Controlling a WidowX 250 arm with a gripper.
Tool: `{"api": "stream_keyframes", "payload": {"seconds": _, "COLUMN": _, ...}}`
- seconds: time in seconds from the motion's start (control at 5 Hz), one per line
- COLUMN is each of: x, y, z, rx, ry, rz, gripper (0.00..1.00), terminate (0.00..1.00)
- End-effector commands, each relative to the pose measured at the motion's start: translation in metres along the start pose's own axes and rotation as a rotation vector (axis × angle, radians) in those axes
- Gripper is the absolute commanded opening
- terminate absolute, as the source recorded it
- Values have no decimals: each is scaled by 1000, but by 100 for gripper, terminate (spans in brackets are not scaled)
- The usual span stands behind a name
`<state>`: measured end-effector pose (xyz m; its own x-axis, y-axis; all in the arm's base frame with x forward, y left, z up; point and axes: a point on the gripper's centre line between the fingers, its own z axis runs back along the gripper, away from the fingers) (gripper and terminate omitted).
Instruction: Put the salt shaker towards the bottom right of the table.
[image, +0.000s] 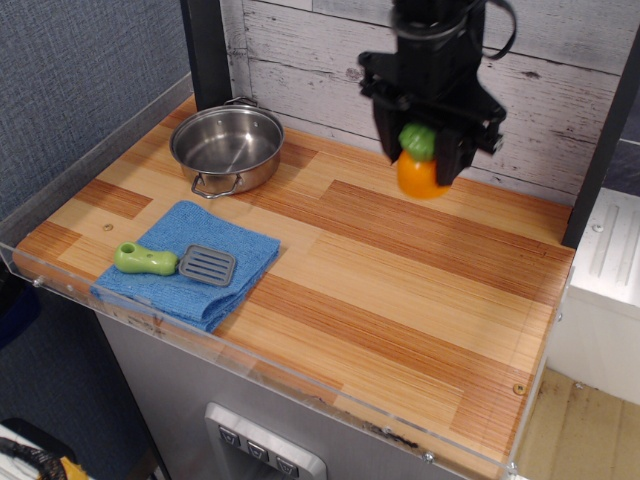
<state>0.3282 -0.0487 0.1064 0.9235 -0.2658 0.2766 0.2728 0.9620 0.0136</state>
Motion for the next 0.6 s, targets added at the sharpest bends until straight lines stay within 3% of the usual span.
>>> {"api": "stream_keyframes", "payload": {"seconds": 0.0, "x": -44, "y": 3, "z": 18, "rx": -3, "ry": -27, "rz": -98, "gripper": 0, "terminate": 0}}
{"api": "stream_keyframes", "payload": {"seconds": 0.4, "x": -68, "y": 1, "z": -5, "rx": 0, "ry": 29, "rz": -143, "gripper": 0, "terminate": 0}}
